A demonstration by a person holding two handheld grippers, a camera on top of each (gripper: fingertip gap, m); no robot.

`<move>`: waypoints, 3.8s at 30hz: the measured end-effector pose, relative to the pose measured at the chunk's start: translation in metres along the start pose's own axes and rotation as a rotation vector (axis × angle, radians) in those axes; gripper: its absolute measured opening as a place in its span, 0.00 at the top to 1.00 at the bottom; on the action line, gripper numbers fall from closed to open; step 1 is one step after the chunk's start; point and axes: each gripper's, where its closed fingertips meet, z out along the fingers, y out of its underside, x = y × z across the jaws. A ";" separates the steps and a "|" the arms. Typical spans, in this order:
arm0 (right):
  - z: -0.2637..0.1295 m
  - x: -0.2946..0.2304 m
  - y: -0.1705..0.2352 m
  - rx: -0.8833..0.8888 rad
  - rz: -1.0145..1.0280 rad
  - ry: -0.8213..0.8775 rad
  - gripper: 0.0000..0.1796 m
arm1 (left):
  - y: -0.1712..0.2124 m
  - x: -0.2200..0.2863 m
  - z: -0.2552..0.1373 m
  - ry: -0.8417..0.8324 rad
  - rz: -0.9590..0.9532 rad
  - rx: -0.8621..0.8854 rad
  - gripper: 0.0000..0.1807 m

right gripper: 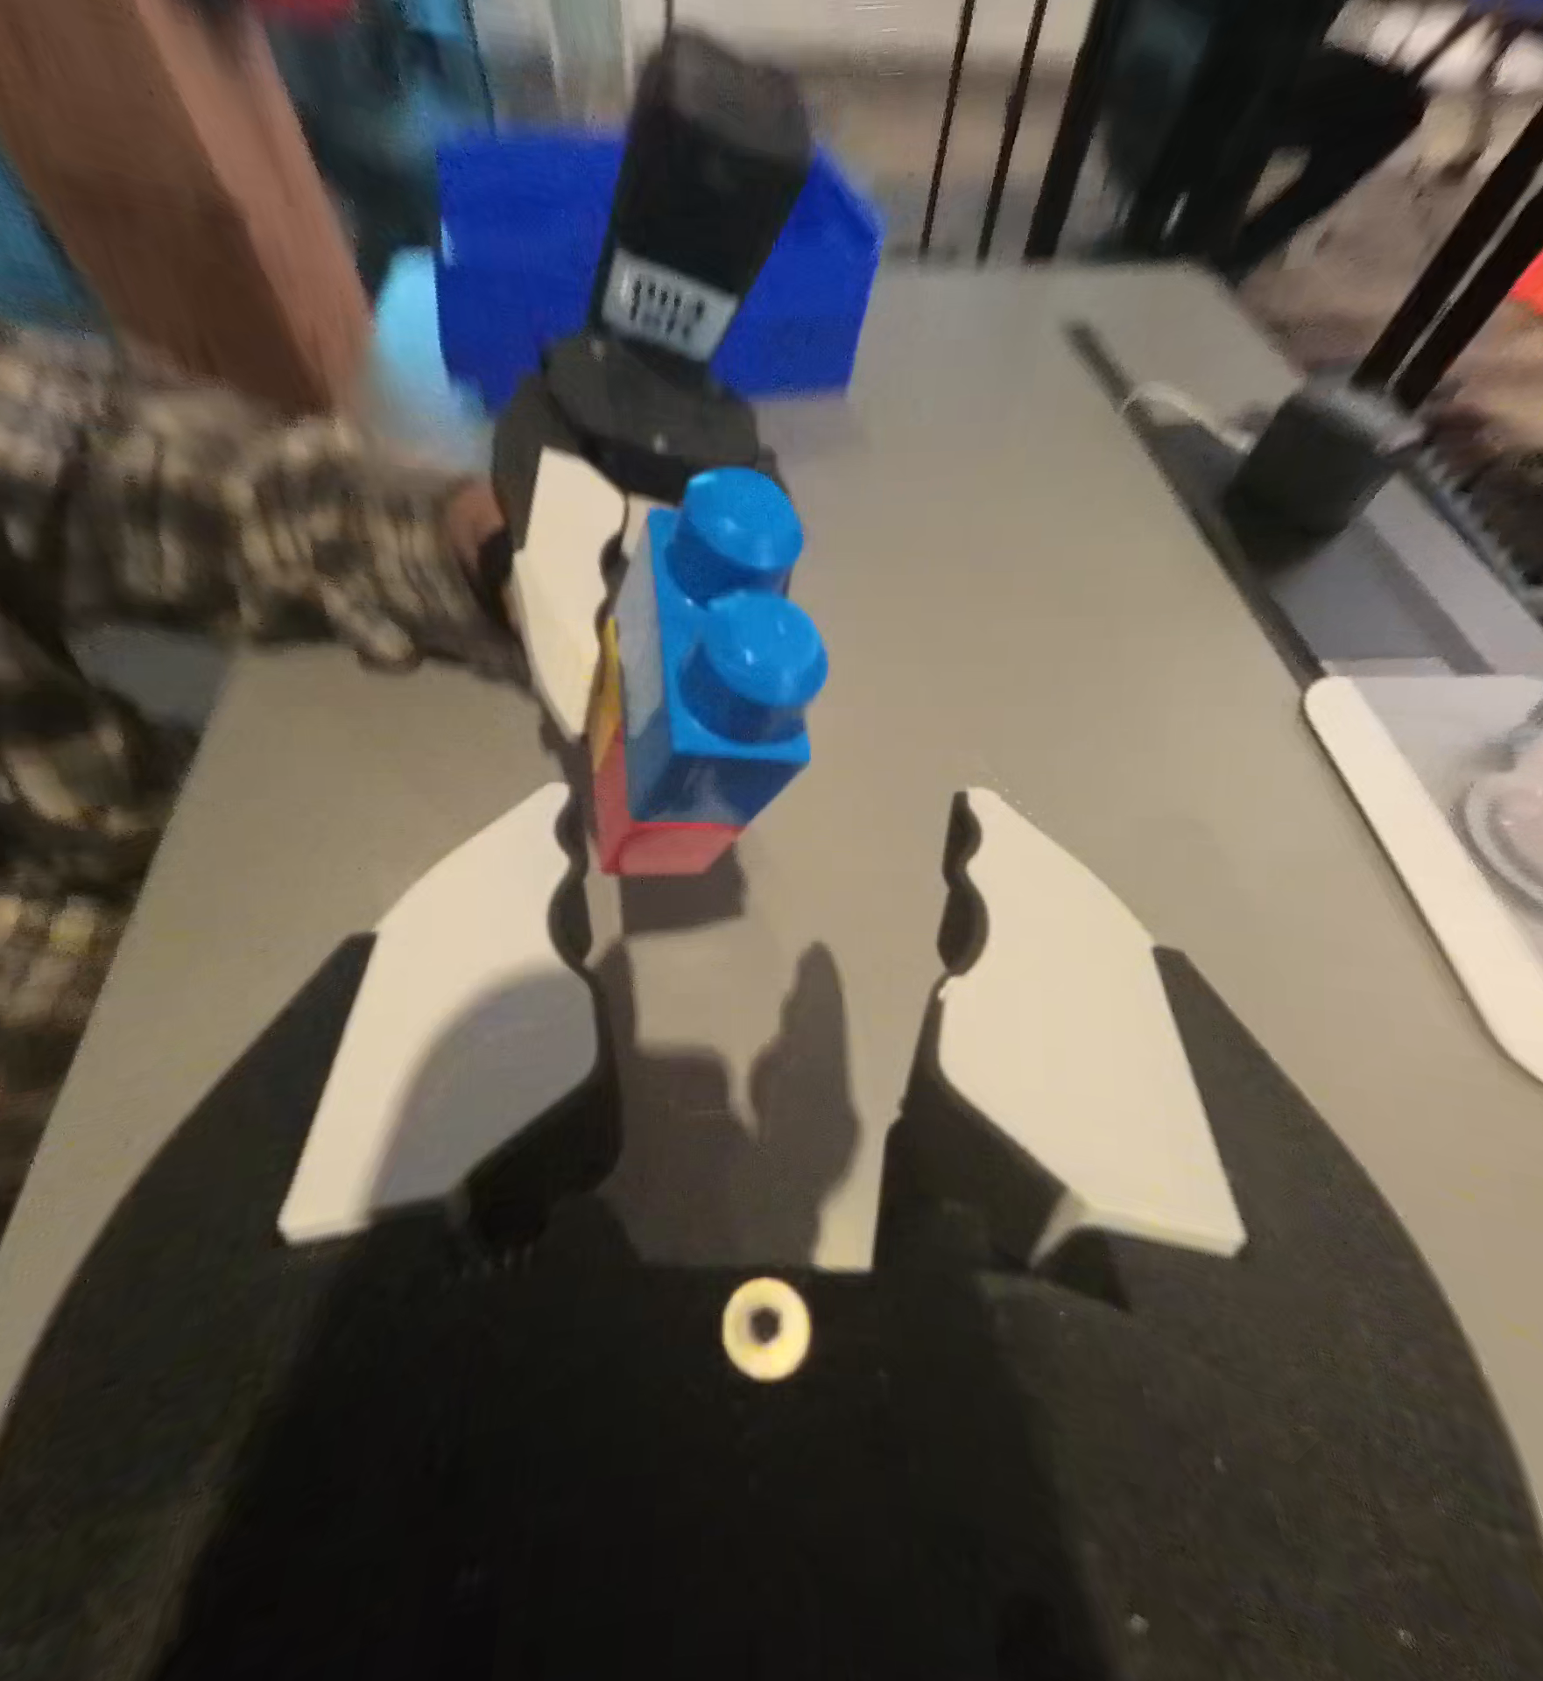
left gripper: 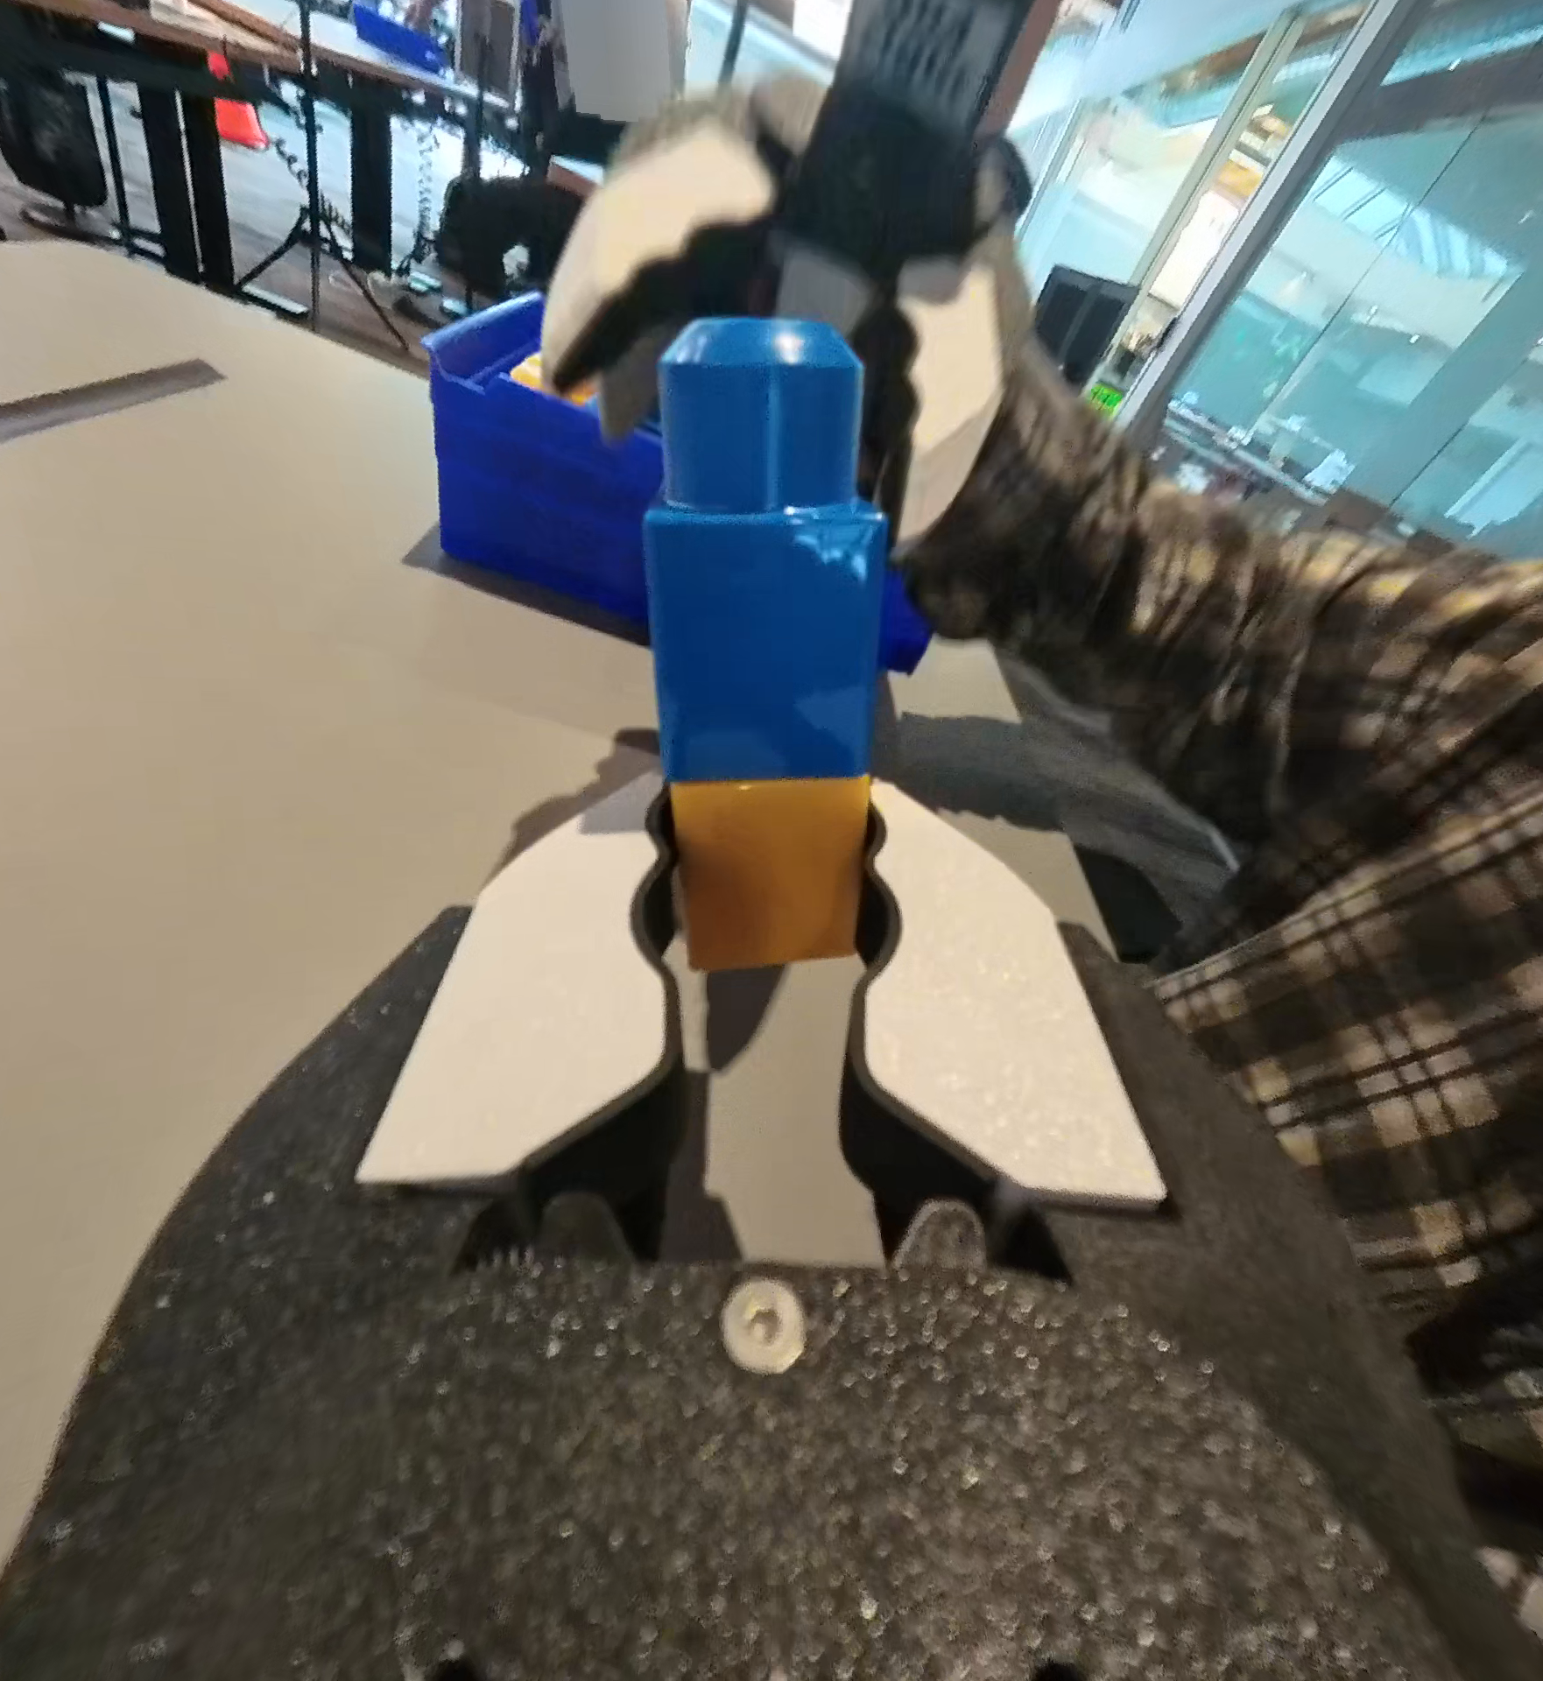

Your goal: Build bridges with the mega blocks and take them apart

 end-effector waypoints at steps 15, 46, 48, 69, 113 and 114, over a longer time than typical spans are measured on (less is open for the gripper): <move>0.036 -0.037 -0.001 -0.620 -0.112 -0.338 0.77 | 0.004 0.019 0.007 0.080 0.005 -0.038 0.80; -0.271 -0.014 0.129 -0.802 -0.082 0.155 0.79 | -0.004 0.003 0.011 -0.049 0.091 0.160 0.66; -0.261 -0.018 0.152 -0.784 -0.071 0.109 0.79 | -0.002 0.000 0.013 -0.076 0.107 0.159 0.68; -0.206 -0.002 0.224 -0.758 -0.079 -0.028 0.79 | 0.019 -0.001 0.030 -0.093 0.124 0.060 0.70; -0.029 0.022 0.052 0.377 0.033 0.654 0.53 | -0.035 0.030 -0.051 -0.153 0.111 0.197 0.67; -0.030 0.023 0.057 0.370 0.025 0.678 0.53 | -0.039 0.037 -0.067 -0.162 0.109 0.203 0.67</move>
